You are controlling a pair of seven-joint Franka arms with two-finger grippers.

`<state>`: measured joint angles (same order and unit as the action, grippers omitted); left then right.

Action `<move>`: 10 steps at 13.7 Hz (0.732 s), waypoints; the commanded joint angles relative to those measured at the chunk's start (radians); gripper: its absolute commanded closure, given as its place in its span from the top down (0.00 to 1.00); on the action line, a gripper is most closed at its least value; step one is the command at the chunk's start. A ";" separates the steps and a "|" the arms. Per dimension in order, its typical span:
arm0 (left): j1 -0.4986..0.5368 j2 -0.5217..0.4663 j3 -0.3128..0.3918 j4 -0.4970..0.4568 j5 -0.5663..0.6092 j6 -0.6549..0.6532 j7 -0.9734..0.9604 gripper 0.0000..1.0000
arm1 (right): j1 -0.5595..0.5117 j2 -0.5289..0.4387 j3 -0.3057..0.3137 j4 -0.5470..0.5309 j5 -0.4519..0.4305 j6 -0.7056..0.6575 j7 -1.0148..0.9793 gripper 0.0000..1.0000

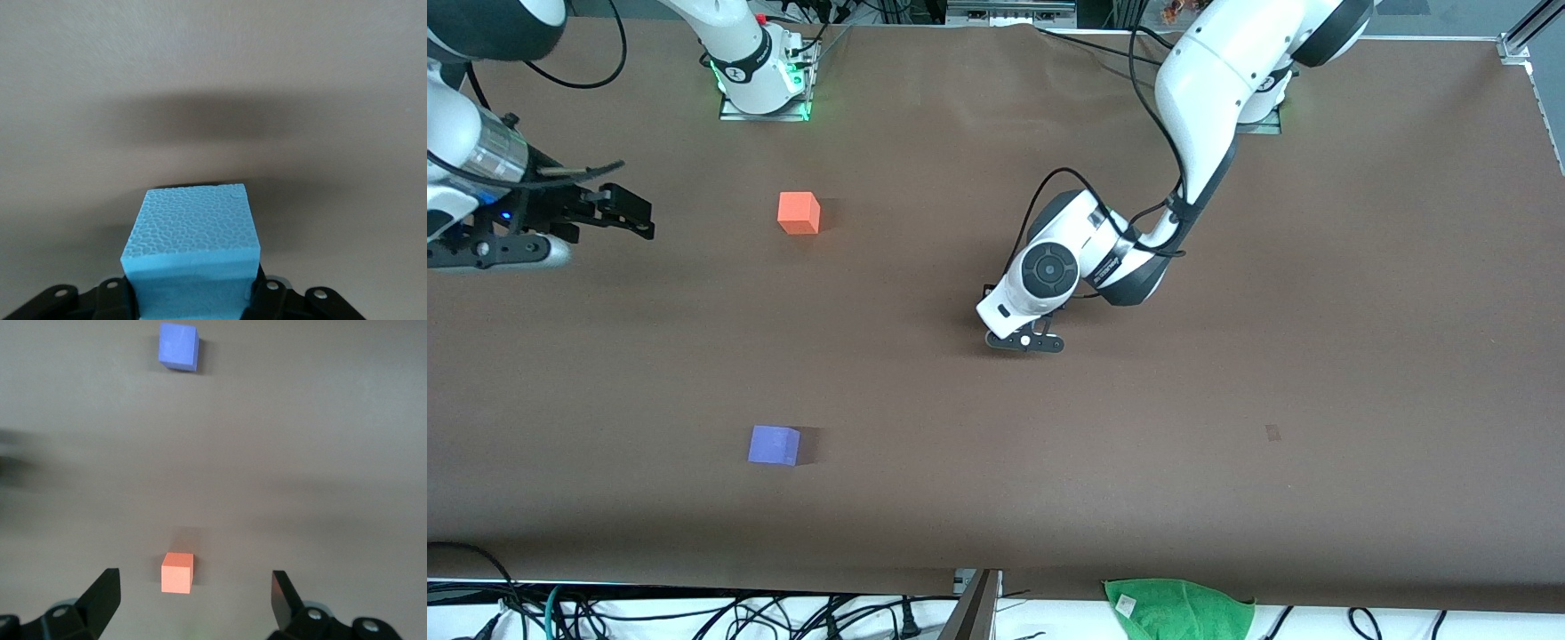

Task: Place blue block between orange and purple blocks
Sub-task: 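Lift the blue cube with the left gripper and carry it toward the table middle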

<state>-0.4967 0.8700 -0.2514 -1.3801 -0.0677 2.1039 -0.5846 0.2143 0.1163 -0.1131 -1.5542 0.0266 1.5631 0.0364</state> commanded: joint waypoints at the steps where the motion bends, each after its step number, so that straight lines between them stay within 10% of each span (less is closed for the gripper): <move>1: -0.016 0.027 0.014 0.038 -0.014 0.007 0.005 0.98 | -0.016 0.052 -0.003 0.022 -0.008 0.003 -0.039 1.00; 10: 0.047 -0.198 0.018 0.039 -0.010 -0.206 0.011 1.00 | -0.021 0.134 0.007 0.023 0.007 0.069 -0.104 1.00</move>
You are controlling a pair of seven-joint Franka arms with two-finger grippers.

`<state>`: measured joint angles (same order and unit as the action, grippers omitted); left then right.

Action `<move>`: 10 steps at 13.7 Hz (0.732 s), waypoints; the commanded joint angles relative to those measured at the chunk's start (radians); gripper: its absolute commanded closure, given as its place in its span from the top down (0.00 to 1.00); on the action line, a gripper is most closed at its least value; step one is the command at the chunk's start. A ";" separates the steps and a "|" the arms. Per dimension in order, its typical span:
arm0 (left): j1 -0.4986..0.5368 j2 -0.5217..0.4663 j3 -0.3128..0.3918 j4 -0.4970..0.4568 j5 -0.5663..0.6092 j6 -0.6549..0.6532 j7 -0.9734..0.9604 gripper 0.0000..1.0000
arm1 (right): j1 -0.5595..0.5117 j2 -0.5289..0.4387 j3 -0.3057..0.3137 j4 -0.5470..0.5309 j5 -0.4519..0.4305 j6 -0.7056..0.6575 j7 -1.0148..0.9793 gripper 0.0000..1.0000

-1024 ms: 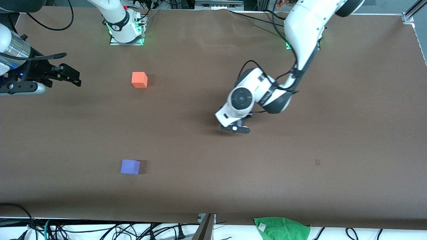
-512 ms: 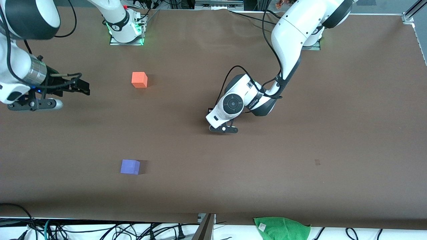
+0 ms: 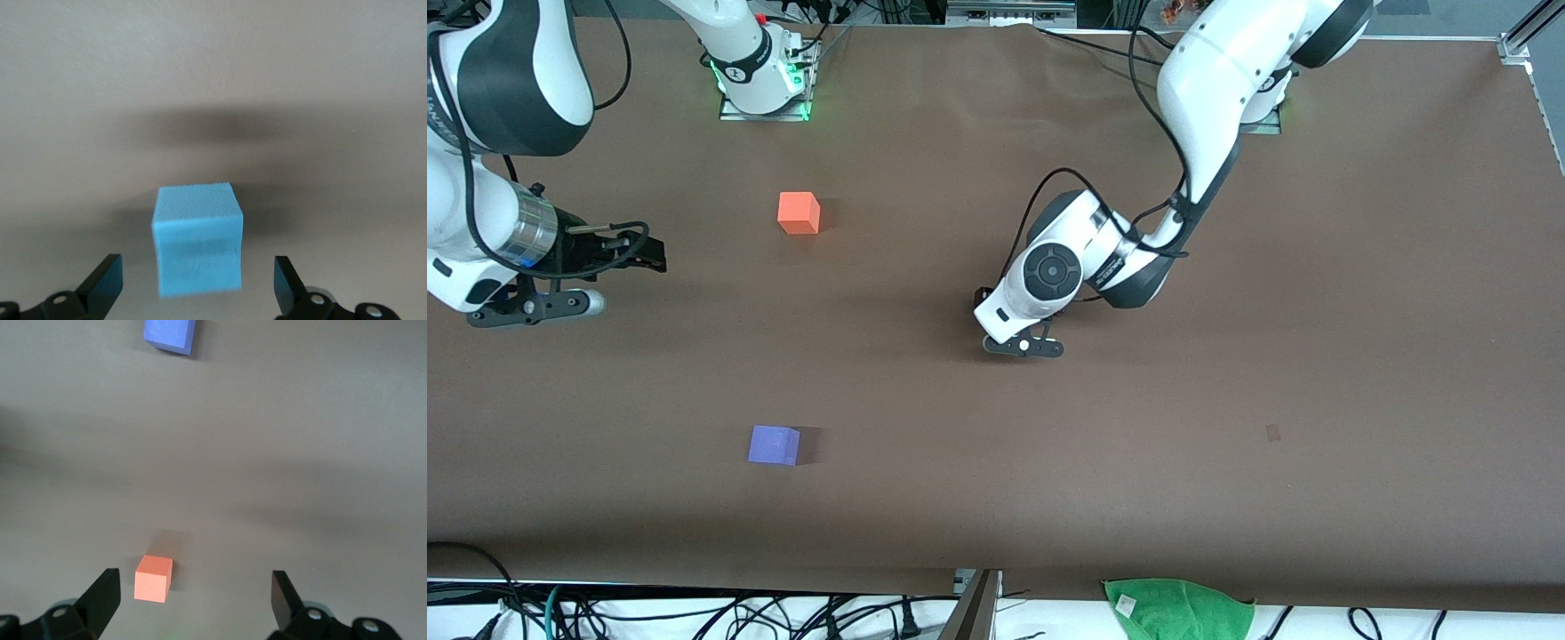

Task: Place blue block between orange and purple blocks
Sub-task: 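Lift the blue cube with the left gripper and carry it toward the table middle, then set down the blue cube with the left gripper while the right gripper grasps it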

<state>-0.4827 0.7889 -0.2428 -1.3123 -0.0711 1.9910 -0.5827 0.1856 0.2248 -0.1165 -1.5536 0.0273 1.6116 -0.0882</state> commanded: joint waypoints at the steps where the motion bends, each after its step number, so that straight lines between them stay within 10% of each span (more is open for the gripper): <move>1: 0.056 -0.163 0.011 -0.030 -0.007 -0.144 0.012 1.00 | 0.032 0.039 0.015 0.021 0.012 0.042 0.045 1.00; 10: 0.350 -0.384 0.014 -0.035 0.205 -0.396 0.355 1.00 | 0.395 0.247 0.026 0.026 0.069 0.379 0.660 1.00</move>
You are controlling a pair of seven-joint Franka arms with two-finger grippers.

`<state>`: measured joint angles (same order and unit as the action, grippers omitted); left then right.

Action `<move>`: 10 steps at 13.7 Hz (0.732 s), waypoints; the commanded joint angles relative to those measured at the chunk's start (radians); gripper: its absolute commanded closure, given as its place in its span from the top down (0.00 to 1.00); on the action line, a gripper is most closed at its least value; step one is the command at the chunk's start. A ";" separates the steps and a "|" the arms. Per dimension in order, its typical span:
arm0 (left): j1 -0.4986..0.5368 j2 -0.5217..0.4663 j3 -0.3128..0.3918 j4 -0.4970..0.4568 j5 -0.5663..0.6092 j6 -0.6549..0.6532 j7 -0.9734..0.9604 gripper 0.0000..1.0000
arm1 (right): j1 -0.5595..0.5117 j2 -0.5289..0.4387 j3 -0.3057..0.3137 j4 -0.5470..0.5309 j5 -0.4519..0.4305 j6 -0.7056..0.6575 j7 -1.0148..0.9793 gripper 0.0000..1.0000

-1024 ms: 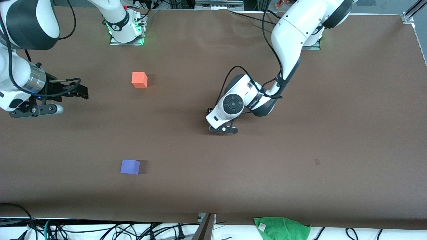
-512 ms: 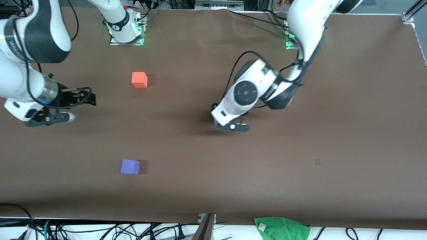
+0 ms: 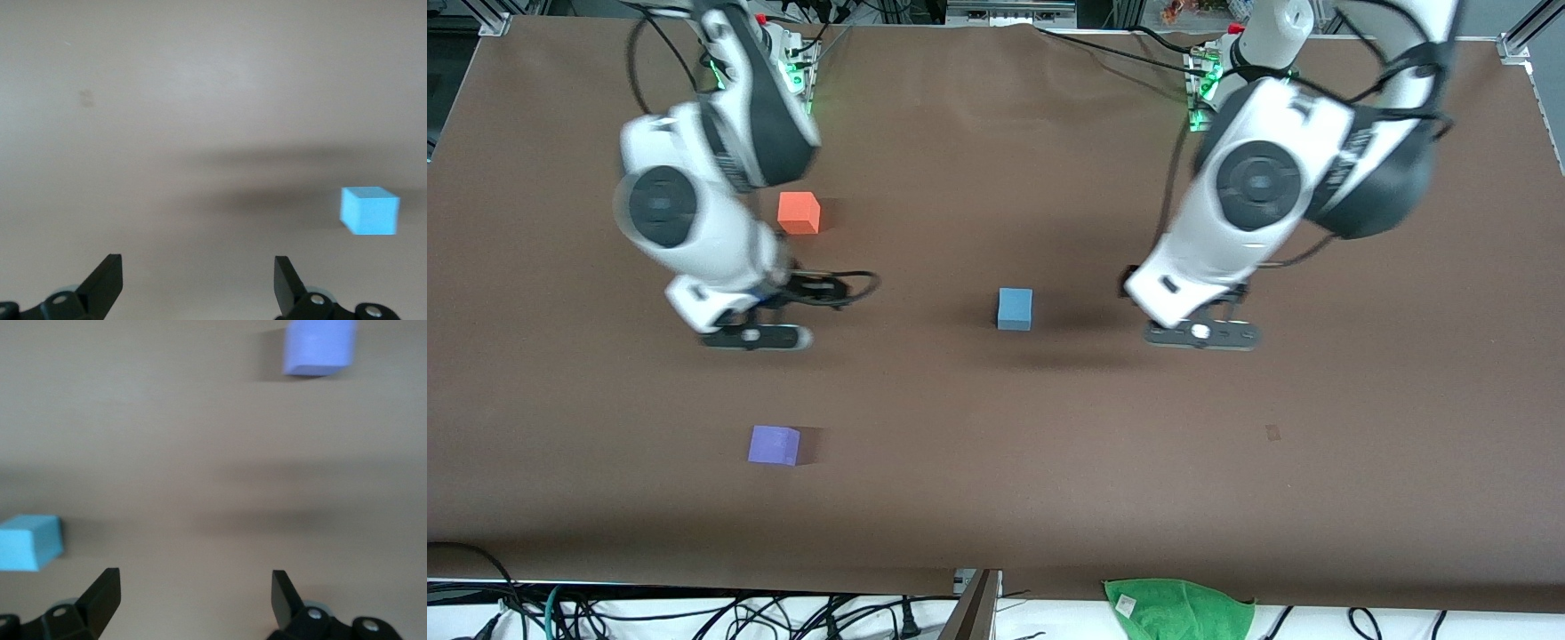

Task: Place blue block between orange and purple blocks
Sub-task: 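Set down the blue cube with the left gripper while the right gripper grasps it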

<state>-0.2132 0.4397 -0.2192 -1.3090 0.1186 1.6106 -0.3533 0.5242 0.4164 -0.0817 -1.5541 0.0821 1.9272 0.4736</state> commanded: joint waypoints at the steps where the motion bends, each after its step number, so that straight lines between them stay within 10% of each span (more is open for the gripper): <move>1: 0.121 -0.035 -0.008 -0.033 0.021 -0.017 0.169 1.00 | 0.095 0.085 -0.009 0.031 0.013 0.119 0.171 1.00; 10: 0.288 -0.082 -0.011 0.057 -0.037 -0.110 0.290 1.00 | 0.299 0.364 -0.013 0.209 -0.028 0.314 0.431 1.00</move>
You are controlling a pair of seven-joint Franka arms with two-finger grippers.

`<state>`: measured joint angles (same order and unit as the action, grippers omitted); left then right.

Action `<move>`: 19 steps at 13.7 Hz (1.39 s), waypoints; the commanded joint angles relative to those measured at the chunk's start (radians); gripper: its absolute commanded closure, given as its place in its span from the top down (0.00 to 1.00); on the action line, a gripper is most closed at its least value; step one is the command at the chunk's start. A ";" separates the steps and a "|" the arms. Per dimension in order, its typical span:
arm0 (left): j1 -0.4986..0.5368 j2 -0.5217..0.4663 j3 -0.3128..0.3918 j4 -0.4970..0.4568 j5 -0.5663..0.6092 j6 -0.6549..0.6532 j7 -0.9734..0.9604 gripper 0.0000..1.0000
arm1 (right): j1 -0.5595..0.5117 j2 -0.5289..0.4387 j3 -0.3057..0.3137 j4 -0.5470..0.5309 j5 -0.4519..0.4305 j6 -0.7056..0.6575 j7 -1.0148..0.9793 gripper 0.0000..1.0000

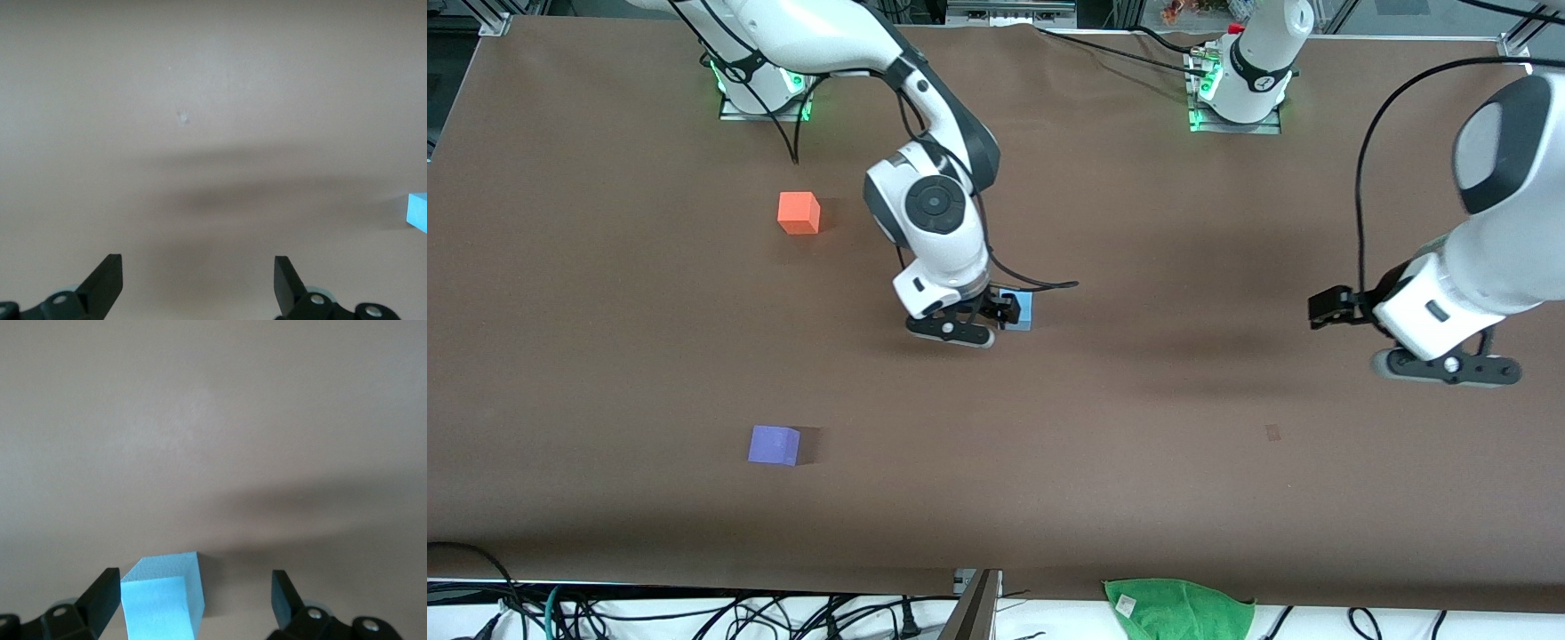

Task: Place blue block between orange and purple blocks
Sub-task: 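Hold the blue cube with the right gripper while the left gripper withdraws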

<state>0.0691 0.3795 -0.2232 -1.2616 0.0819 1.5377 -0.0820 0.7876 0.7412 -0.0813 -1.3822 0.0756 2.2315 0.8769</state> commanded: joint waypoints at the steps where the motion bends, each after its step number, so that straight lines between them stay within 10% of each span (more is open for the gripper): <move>1: 0.006 -0.057 -0.005 0.004 -0.004 -0.044 0.022 1.00 | 0.059 0.050 -0.015 0.037 -0.033 0.037 0.042 1.00; 8: 0.084 -0.365 -0.015 -0.476 -0.100 0.194 0.048 1.00 | 0.111 0.096 -0.017 0.032 -0.124 0.082 0.090 1.00; 15: 0.075 -0.378 -0.021 -0.407 -0.090 0.035 0.050 1.00 | 0.127 0.145 -0.017 0.032 -0.139 0.120 0.088 0.99; 19: 0.080 -0.372 -0.021 -0.406 -0.090 0.024 0.050 1.00 | 0.102 0.129 -0.022 0.034 -0.135 0.109 0.042 0.56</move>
<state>0.1370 0.0039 -0.2382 -1.6773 -0.0025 1.5771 -0.0527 0.9017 0.8752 -0.0952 -1.3703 -0.0455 2.3501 0.9399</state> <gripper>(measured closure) 0.000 0.286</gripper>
